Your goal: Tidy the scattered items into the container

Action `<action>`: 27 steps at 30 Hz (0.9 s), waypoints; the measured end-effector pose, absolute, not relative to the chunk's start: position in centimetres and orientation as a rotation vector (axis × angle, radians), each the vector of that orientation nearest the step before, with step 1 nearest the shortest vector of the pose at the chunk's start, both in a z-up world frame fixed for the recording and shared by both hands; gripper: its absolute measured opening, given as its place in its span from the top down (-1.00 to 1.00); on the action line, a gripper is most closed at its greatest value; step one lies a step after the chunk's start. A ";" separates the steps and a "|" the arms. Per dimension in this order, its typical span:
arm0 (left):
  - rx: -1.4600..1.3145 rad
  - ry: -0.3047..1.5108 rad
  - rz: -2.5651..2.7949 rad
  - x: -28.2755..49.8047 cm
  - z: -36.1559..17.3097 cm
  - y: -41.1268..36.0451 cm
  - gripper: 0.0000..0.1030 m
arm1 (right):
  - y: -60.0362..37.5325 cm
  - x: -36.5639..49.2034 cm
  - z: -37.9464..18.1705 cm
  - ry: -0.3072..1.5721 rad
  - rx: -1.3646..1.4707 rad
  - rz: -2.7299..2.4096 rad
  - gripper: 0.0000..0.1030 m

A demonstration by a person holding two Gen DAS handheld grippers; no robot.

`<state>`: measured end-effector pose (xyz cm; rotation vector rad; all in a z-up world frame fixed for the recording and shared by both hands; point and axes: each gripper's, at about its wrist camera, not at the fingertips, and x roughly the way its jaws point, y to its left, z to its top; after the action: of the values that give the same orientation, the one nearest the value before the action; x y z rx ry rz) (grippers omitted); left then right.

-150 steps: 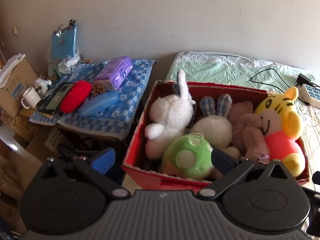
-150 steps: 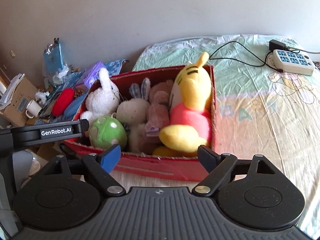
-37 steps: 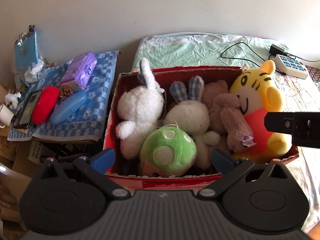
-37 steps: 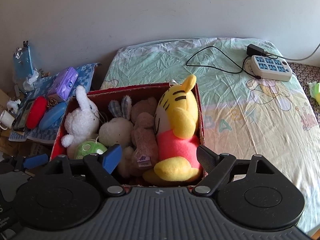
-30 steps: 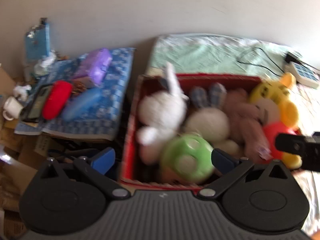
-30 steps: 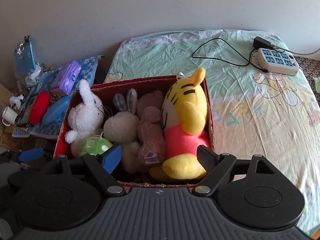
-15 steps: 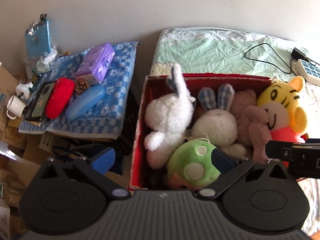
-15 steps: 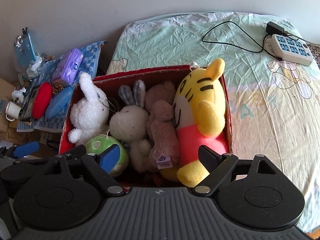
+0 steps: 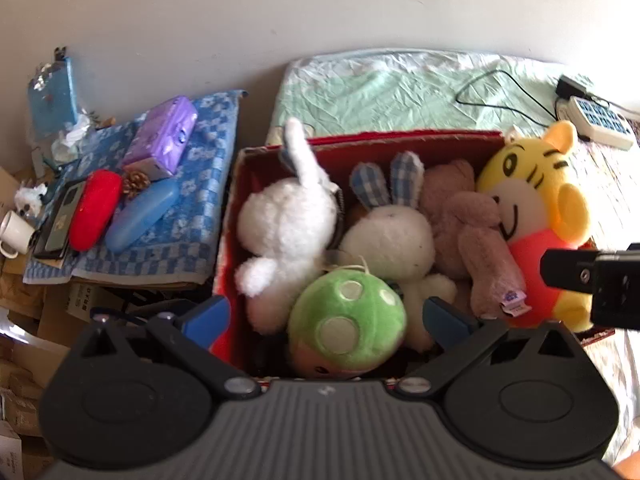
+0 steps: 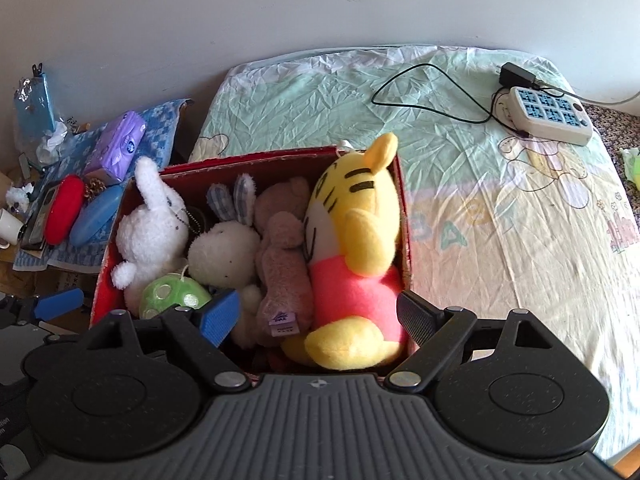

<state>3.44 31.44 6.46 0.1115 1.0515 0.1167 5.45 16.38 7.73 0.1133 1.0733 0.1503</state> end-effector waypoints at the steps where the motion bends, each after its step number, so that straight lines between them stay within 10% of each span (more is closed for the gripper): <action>1: 0.121 1.052 0.122 3.5 6.3 31.3 -0.99 | 16.2 5.5 7.8 1.074 0.119 0.148 -0.70; 27: 0.064 1.044 0.129 4.7 5.5 32.8 -0.99 | 16.7 6.8 7.2 1.095 0.157 0.155 -0.70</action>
<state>4.66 32.79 5.51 0.0640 1.0437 0.1289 6.82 16.73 7.22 0.1573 1.0954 0.1550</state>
